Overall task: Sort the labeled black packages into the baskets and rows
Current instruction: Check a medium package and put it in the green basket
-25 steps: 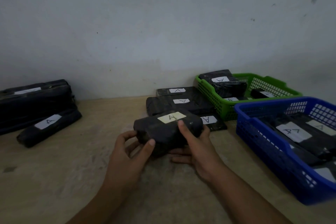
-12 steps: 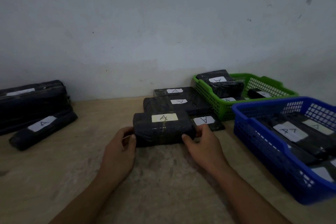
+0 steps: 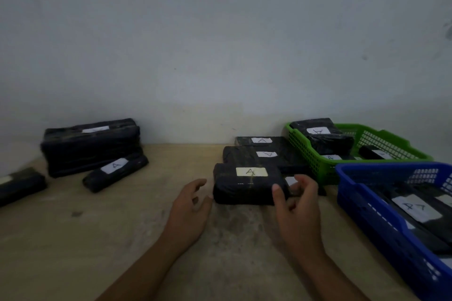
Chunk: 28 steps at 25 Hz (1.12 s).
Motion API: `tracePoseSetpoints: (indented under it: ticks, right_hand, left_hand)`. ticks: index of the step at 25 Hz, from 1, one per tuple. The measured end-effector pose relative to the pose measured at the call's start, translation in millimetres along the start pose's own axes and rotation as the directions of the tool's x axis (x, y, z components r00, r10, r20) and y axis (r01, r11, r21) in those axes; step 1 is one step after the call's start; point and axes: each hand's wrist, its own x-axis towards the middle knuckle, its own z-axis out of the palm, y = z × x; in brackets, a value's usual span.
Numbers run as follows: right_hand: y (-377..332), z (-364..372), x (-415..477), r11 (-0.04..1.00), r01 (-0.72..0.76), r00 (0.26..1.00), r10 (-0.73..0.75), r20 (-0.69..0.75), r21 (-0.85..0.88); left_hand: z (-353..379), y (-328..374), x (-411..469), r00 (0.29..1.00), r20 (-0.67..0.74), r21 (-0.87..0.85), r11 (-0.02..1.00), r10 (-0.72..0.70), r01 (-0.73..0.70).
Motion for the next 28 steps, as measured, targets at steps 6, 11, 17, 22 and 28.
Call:
tracePoseSetpoints:
  ticks: [6,11,17,22,28]
  right_hand:
    - [-38.5,45.2,-32.2,0.977,0.181,0.889,-0.213,0.406,0.114]
    - [-66.7,138.7,-46.4,0.972,0.168,0.794,-0.232,0.561,0.163]
    - [-84.1,221.1,-52.8,0.997,-0.014,0.740,-0.041,0.671,0.076]
    - [-79.6,216.8,-48.8,0.989,-0.142,0.769,0.078,0.635,0.050]
    - [-91.0,161.4,-40.7,0.898,-0.411,0.661,0.176,0.729,0.156]
  left_hand:
    - [-103.2,-53.6,4.4,0.952,-0.267,0.371,0.928,0.146,-0.039]
    - [-176.5,-111.9,26.4,0.905,-0.423,0.544,0.813,0.052,0.208]
    - [-171.0,-126.6,57.8,0.931,-0.334,0.685,0.639,-0.151,0.349]
    - [-175.0,-123.7,54.6,0.935,-0.355,0.623,0.746,0.004,0.233]
    - [-162.2,-85.7,29.6,0.856,-0.469,0.275,0.957,0.219,-0.094]
